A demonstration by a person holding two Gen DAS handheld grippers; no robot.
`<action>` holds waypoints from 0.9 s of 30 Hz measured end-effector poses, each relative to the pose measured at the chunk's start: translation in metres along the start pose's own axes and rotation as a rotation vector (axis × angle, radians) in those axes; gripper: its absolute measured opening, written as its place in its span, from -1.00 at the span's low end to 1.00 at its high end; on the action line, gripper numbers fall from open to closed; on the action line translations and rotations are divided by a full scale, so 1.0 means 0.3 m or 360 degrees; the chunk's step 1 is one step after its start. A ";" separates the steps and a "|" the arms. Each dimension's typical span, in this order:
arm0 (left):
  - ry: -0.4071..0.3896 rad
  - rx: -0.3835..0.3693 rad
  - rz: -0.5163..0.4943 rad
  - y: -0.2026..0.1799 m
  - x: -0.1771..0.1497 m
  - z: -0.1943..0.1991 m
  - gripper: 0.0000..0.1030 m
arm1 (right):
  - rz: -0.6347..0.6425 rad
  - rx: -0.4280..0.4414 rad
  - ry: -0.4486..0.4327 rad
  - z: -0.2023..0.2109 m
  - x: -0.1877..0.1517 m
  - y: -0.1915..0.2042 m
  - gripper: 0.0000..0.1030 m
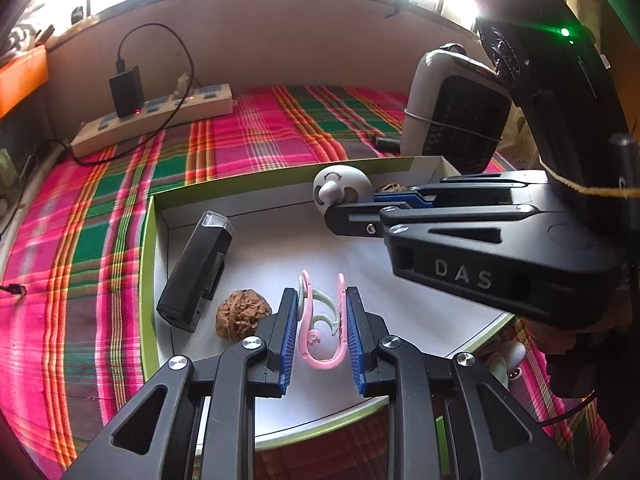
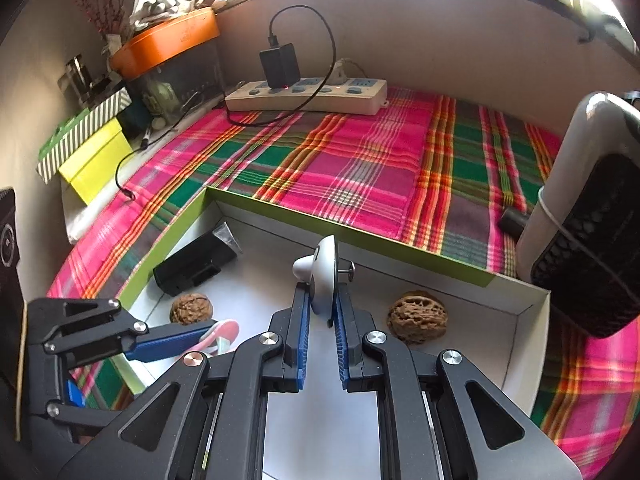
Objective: Organize objects
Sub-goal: 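Open the right tool to drop the puck in the lid while the left tool holds the clip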
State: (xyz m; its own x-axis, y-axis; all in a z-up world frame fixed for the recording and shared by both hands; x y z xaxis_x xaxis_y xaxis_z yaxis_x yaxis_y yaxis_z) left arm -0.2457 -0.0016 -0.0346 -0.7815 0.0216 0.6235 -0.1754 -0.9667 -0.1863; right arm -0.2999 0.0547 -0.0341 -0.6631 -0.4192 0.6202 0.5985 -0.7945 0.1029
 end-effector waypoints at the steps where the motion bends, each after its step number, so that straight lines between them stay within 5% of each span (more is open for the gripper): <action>1: 0.0003 0.0001 0.0002 0.001 -0.001 -0.003 -0.59 | -0.0020 0.0017 0.0002 -0.002 -0.001 -0.005 -0.75; 22: 0.0025 -0.0006 0.0012 0.000 -0.008 -0.018 -0.52 | -0.0110 0.0022 0.0053 -0.020 -0.019 -0.023 -0.75; 27: 0.0026 -0.0008 0.0009 0.002 -0.009 -0.015 -0.48 | -0.0117 -0.0003 0.0057 -0.019 -0.024 -0.028 -0.59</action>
State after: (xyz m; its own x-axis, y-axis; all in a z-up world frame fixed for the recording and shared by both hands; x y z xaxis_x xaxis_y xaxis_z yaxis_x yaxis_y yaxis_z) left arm -0.2463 -0.0010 -0.0399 -0.7920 0.0204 0.6102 -0.1740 -0.9655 -0.1935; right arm -0.3026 0.0618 -0.0440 -0.7209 -0.3748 0.5830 0.5467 -0.8245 0.1459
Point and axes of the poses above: each gripper's, at about its wrist camera, not at the fingertips, and z roughly against the way its jaws point, y to its left, x to its top, the point moved 7 cm from there along -z, roughly the way its jaws point, and after that the axes turned 6 degrees about z, right-handed, at the moved point
